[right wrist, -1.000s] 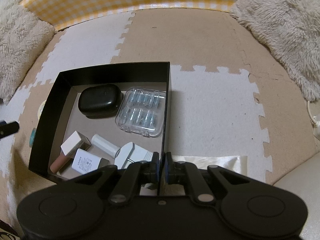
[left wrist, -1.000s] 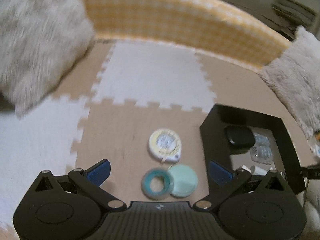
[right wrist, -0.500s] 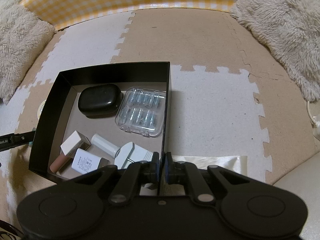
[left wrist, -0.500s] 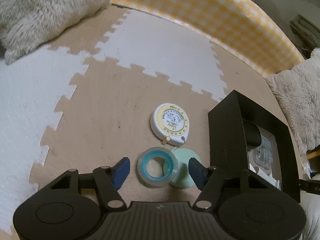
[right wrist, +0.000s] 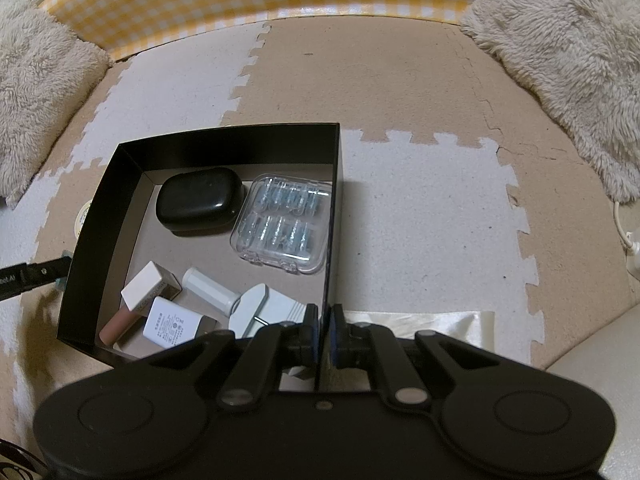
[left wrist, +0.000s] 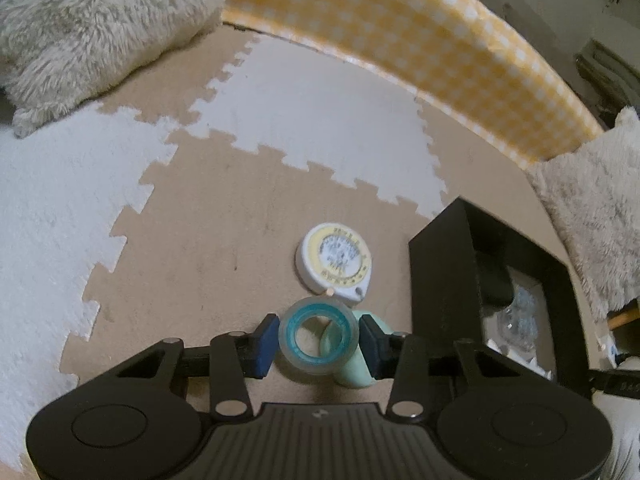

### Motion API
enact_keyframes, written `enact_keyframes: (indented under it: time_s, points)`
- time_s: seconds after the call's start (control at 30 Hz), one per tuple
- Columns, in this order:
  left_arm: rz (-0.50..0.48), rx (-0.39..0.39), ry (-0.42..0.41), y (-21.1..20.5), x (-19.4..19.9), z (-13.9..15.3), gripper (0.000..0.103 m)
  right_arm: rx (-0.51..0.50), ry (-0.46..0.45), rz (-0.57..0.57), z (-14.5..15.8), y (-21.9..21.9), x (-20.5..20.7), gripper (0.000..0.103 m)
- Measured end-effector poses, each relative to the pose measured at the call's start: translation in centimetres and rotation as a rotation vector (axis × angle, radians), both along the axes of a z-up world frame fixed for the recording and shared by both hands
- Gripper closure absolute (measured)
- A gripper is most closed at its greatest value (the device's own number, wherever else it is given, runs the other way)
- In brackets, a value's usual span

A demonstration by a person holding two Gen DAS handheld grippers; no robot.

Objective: Organize rigid objects
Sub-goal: 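Carry the teal tape roll into the box and release it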

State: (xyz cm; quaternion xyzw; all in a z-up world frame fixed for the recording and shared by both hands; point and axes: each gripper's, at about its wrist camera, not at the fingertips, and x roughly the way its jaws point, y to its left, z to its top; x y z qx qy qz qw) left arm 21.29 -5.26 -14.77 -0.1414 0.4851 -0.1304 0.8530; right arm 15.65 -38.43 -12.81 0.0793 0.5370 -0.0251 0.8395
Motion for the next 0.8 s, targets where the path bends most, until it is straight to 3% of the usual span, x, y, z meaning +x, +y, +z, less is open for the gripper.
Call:
enact_keyframes:
  time_s: [0.23,0.43,0.6,0.8]
  points:
    - [-0.079,-0.066,-0.119,-2.1,-0.9,3.8,0.059,0.000,0.000,0.001,-0.1,0.0,0.0,0.097]
    - [-0.195,-0.080,-0.157,-5.6,-1.7,5.2,0.059,0.000,0.000,0.001,-0.1,0.0,0.0,0.097]
    - [-0.289,-0.025,-0.189,-8.1,-2.0,5.1,0.059,0.000,0.000,0.002,-0.1,0.0,0.0,0.097]
    - [-0.403,0.108,-0.263,-10.7,-2.4,4.7,0.059,-0.004,0.001,0.004,-0.1,0.0,0.0,0.097]
